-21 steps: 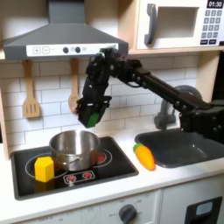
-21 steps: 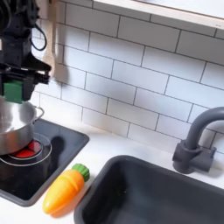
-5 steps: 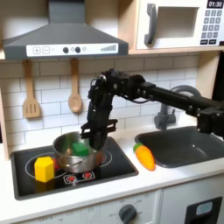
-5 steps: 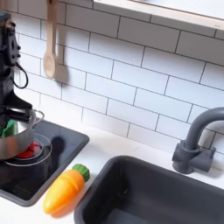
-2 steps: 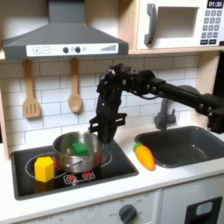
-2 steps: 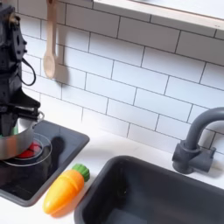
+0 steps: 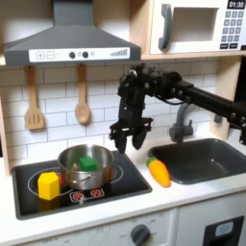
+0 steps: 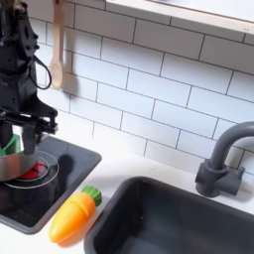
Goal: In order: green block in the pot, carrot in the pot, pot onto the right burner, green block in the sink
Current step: 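Put the carrot in the pot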
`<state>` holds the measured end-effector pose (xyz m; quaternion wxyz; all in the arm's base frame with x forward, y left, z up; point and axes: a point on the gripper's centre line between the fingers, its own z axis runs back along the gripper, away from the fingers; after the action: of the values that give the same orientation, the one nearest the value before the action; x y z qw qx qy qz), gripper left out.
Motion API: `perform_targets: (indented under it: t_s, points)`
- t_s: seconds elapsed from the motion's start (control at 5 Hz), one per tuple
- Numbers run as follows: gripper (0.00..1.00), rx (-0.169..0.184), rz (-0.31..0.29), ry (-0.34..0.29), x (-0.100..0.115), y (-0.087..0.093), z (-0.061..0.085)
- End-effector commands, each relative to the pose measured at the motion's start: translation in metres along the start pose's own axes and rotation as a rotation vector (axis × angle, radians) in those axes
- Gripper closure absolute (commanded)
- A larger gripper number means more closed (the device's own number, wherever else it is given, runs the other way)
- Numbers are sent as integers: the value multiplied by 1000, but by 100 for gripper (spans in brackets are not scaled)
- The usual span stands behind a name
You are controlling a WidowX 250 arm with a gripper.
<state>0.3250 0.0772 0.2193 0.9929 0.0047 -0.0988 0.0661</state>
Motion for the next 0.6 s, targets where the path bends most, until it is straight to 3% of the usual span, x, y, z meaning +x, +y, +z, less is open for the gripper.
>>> perform_targets:
  t_s: [0.0,0.4]
  points:
    - [0,-56,-99,37,-19,-31,-5]
    - [0,-100,-175,64,-31,-56,-12]
